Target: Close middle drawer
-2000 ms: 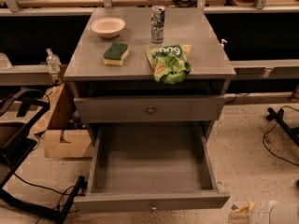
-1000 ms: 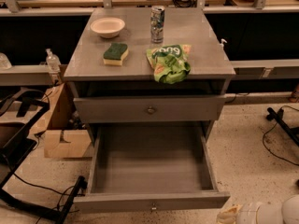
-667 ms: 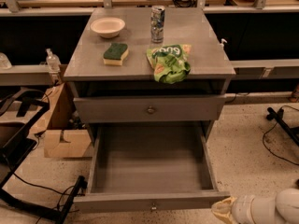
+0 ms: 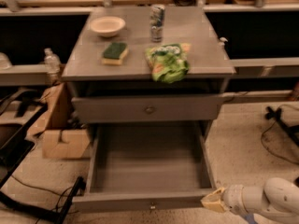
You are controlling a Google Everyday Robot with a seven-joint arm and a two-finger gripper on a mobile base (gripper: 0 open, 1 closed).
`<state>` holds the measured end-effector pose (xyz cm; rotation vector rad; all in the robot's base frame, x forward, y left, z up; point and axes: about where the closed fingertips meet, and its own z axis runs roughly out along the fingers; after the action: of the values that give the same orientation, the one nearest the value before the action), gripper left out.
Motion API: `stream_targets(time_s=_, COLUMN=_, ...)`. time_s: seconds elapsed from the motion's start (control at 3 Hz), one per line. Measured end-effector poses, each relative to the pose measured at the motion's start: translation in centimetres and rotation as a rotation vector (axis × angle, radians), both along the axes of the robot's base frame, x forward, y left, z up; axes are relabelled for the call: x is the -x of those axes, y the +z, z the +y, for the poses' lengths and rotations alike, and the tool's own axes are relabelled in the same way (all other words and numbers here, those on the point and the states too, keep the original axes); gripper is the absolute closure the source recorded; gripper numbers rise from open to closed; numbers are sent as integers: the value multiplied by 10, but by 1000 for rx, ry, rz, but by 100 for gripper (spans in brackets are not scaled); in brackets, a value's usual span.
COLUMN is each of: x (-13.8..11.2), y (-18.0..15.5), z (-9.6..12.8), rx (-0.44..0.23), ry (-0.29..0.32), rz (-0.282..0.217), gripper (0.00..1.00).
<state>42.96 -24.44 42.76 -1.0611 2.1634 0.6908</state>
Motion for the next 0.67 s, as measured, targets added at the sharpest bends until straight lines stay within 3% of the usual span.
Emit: stream_targets(time_s=0.67, x=2, y=1, z=0, rx=0, ry=0, rz=0, gripper=100)
